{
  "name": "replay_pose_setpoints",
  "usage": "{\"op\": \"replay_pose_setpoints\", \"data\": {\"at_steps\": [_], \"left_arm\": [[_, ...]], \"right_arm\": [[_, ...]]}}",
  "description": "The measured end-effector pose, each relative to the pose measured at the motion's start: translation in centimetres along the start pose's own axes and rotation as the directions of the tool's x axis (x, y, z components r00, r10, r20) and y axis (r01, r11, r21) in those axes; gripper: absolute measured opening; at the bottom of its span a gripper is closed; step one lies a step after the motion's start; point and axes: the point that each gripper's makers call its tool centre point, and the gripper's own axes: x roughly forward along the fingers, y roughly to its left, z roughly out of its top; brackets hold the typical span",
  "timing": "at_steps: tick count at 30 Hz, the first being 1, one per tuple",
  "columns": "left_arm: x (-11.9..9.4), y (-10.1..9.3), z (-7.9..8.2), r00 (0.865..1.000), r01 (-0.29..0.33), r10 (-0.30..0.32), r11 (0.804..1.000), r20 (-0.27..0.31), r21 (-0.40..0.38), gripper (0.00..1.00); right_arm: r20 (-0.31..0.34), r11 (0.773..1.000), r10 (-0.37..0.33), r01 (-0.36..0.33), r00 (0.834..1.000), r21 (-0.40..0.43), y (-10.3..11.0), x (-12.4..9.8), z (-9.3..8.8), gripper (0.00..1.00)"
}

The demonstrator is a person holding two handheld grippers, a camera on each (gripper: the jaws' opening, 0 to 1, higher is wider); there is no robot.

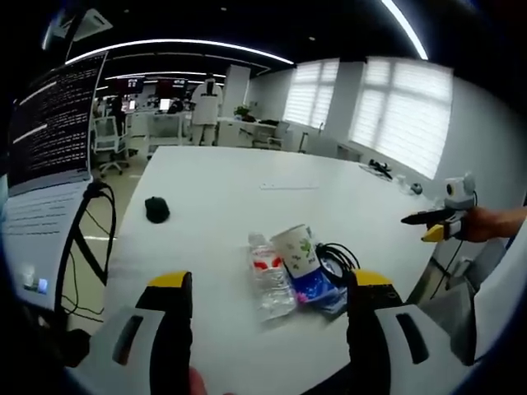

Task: Arrange the tabletop items into an orderly group along one side of the table until the central work area is clear of visible clutter.

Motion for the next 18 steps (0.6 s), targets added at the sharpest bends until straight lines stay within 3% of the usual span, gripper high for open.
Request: {"op": "replay_pose_setpoints", "data": {"at_steps": [12, 18], "left_arm": [[-0.5, 0.6, 0.3, 1.0, -0.001, 0.001, 1.0, 0.009, -0.001, 0.79], [-0.8, -0.5, 0.4, 1.0, 0.016, -0.016, 1.0, -0.013, 0.021, 0.81]], "right_arm": [[0.019, 1.0, -0.015, 0.014, 1.0, 0.02, -0.3, -0.5, 0.3, 0.87], [0.019, 1.0, -0.01, 0.009, 1.0, 0.027, 0.1, -0.7, 0.0, 0.88]]}}
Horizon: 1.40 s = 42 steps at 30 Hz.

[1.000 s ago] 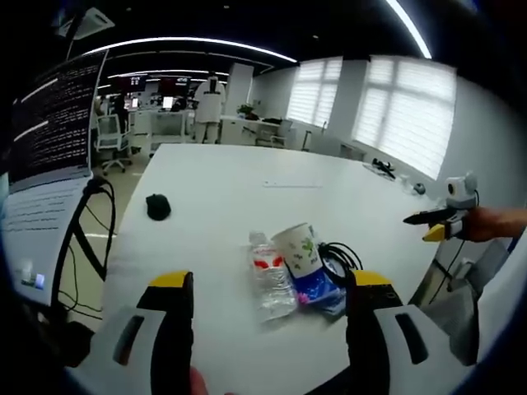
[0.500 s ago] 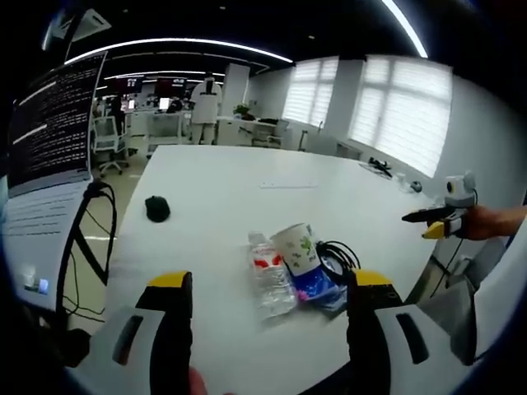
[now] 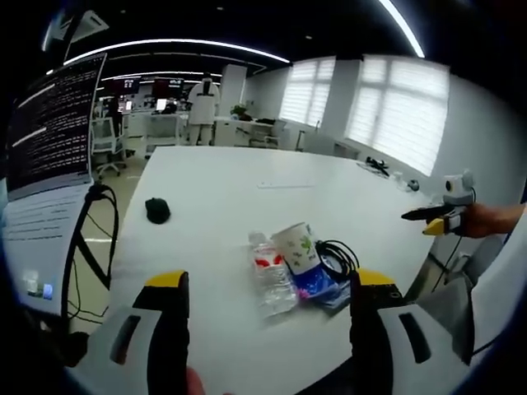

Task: Arrange the tabletop items into an orderly group along one side of the table until the central work area is clear of visible clutter.

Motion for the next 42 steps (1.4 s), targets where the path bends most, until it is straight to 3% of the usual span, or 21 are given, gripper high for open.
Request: {"op": "replay_pose_setpoints", "data": {"at_steps": [7, 22, 31, 42], "left_arm": [[0.7, 0.9, -0.6, 0.999, -0.013, 0.014, 1.0, -0.034, 0.012, 0.77], [5.1, 1.0, -1.6, 0.994, -0.026, 0.023, 0.999, -0.103, -0.033, 0.72], [8.6, 1.0, -3.5, 0.984, -0.07, 0.049, 0.991, -0.172, -0.113, 0.68], [11.8, -0.7, -5.5, 0.962, -0.083, 0.048, 0.989, -0.268, -0.122, 0.63]], "right_arm": [[-0.003, 1.0, -0.008, 0.008, 1.0, 0.009, 0.0, -0.3, -0.4, 0.88], [-0.002, 0.998, -0.053, 0.053, 0.999, 0.043, -0.6, -1.5, -1.4, 0.87], [-0.006, 0.996, -0.059, 0.059, 0.998, 0.06, -0.2, -2.0, -1.9, 0.86], [-0.01, 0.996, -0.06, 0.061, 0.998, 0.066, 0.0, -2.3, -2.2, 0.87]]}}
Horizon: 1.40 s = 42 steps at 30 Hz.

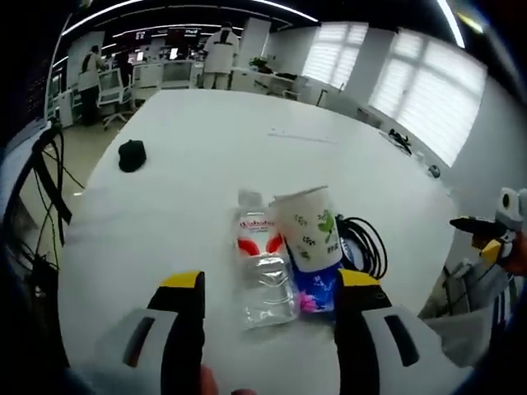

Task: Arrange the tabletop items into an orderly group along one side of the table until the central work area is clear of visible clutter.

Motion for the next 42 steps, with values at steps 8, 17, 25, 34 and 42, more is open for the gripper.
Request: {"op": "replay_pose_setpoints", "data": {"at_steps": [8, 17, 25, 34, 42], "left_arm": [[2.0, 0.6, -0.8, 0.998, -0.016, 0.017, 1.0, -0.059, 0.016, 0.53], [2.7, -0.4, -1.6, 0.996, -0.019, 0.02, 1.0, -0.086, 0.012, 0.53], [3.3, 0.8, -2.4, 0.993, -0.041, 0.043, 0.999, -0.113, 0.021, 0.38], [1.7, 2.8, -2.9, 0.989, -0.077, 0.08, 0.997, -0.121, 0.027, 0.36], [0.3, 4.2, -3.4, 0.985, -0.121, 0.12, 0.993, -0.126, -0.003, 0.36]], "right_arm": [[-0.002, 1.0, -0.006, 0.006, 1.0, 0.002, -0.2, -0.1, -0.1, 0.86], [-0.008, 1.0, -0.011, 0.011, 1.0, -0.009, -0.4, -0.4, 0.0, 0.86], [-0.015, 1.0, -0.011, 0.011, 1.0, -0.01, -0.6, -0.5, -0.1, 0.86], [-0.015, 1.0, -0.003, 0.003, 1.0, -0.007, -0.3, -0.2, 0.0, 0.86], [-0.017, 1.0, 0.005, -0.005, 1.0, -0.007, -0.2, 0.3, 0.0, 0.86]]}}
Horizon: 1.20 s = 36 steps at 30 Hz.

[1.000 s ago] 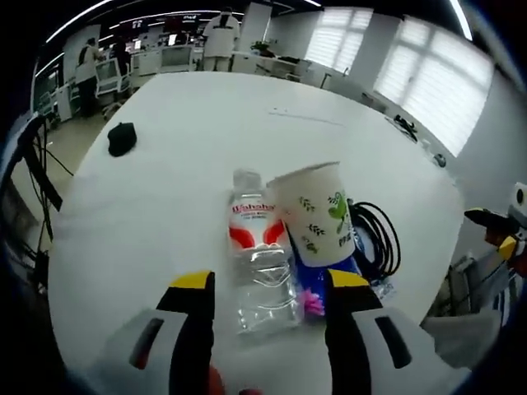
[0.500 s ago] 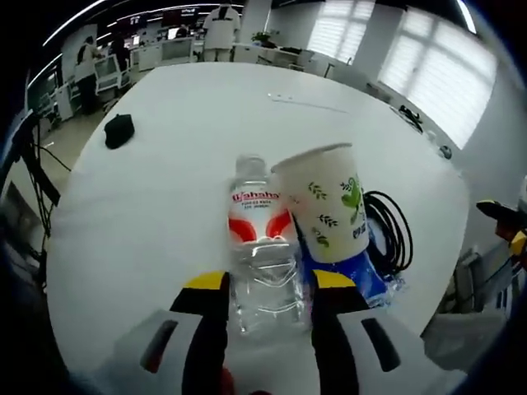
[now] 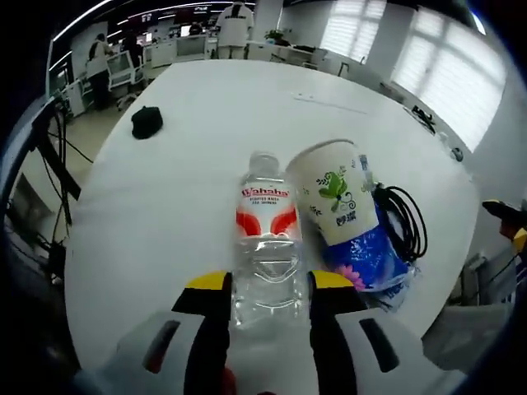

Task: Arrange the tabletop items into an orderly group along one side of the table until the central work area is clear of visible clutter.

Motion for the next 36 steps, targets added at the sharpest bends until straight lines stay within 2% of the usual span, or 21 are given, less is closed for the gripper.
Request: {"op": "replay_pose_setpoints", "data": {"at_steps": [15, 21, 36], "left_arm": [[0.1, 2.8, -0.7, 0.997, -0.071, 0.071, 0.996, 0.003, -0.052, 0.36], [-0.4, 3.1, -1.0, 0.997, -0.083, 0.083, 0.995, 0.0, -0.054, 0.36], [-2.6, 4.2, -2.9, 0.993, -0.119, 0.118, 0.99, -0.016, -0.076, 0.36]], "right_arm": [[-0.011, 1.0, 0.011, -0.012, 1.0, -0.002, 0.2, 0.4, -0.1, 0.86], [-0.011, 1.0, 0.012, -0.012, 1.0, -0.001, 0.3, 0.4, -0.1, 0.85], [-0.014, 1.0, 0.026, -0.026, 1.0, -0.005, 0.7, 1.0, 0.1, 0.85]]}}
